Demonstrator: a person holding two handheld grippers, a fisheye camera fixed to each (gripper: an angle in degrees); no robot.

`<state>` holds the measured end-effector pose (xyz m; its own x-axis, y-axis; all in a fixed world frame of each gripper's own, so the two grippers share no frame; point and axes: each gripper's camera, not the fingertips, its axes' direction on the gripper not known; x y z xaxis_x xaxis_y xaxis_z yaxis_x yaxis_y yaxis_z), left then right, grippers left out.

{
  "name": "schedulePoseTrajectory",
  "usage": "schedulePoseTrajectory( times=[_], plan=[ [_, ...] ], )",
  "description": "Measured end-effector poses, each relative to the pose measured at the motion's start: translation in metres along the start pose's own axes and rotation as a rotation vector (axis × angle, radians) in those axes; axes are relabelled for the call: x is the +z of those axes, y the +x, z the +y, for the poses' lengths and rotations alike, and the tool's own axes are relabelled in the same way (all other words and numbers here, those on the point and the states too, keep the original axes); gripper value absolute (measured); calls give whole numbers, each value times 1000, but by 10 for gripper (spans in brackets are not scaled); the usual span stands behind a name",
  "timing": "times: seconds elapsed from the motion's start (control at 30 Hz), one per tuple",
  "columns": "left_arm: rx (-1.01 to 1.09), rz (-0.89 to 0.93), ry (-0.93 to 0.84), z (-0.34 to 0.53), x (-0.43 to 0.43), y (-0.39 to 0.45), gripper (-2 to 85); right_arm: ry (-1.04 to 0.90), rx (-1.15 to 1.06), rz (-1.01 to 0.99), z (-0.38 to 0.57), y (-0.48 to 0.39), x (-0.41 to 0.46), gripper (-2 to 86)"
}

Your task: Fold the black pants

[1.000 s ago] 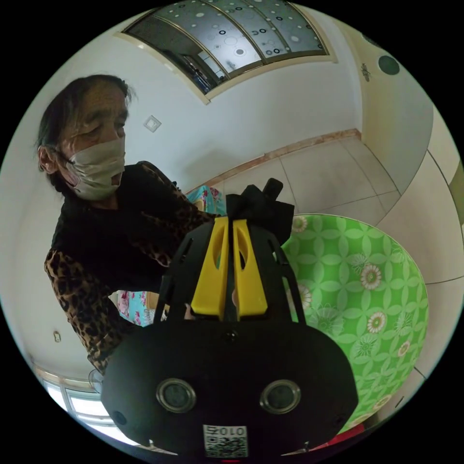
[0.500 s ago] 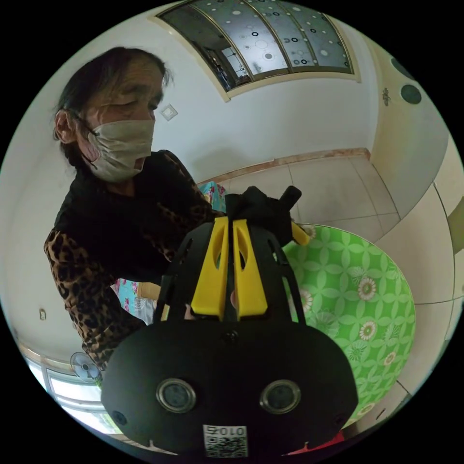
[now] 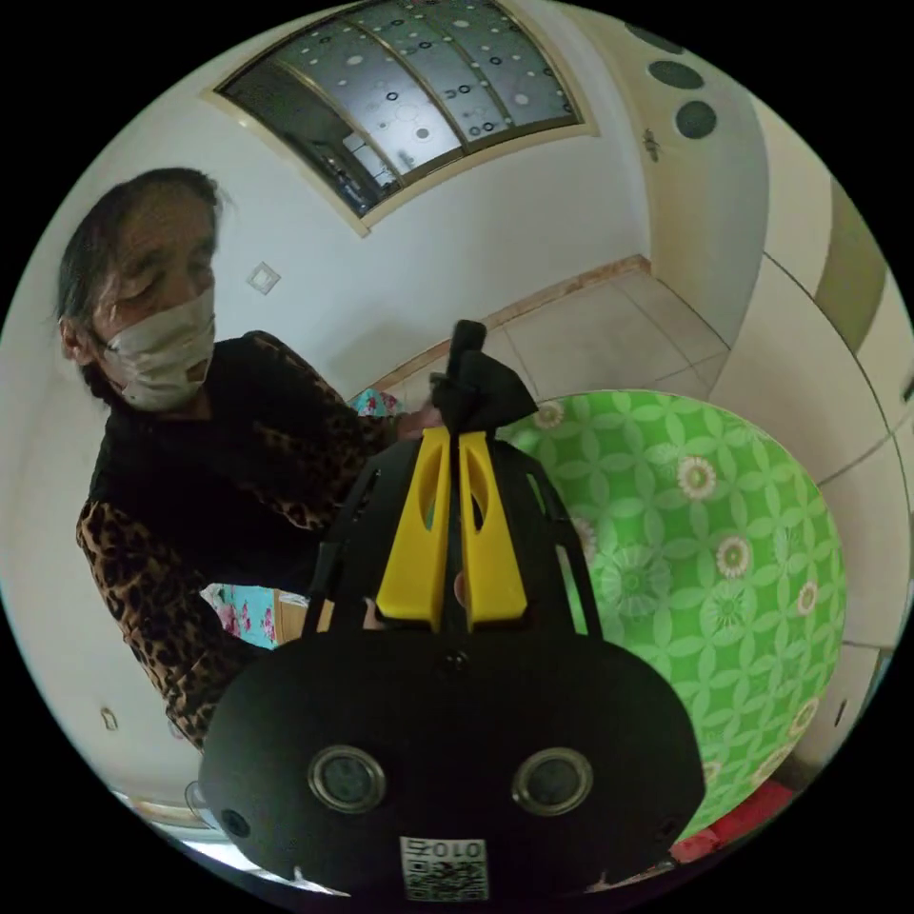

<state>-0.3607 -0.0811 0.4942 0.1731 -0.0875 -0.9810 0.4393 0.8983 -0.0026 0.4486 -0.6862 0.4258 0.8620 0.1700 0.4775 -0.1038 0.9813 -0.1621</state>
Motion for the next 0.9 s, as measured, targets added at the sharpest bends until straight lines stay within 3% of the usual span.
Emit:
schedulePoseTrajectory(
  times=[0.13,0.43,0.9],
  plan=[
    [19,-97,-52,-10,28,26,43,86,75,-33,39,-2,-32,35],
    [148,-243,-72,-33,124,87,31,234,-77,-42,129,-77,-132,36],
    [365,-309,-237,58,345,122,28,353,-260,25,392,-223,-250,36]
  ],
)
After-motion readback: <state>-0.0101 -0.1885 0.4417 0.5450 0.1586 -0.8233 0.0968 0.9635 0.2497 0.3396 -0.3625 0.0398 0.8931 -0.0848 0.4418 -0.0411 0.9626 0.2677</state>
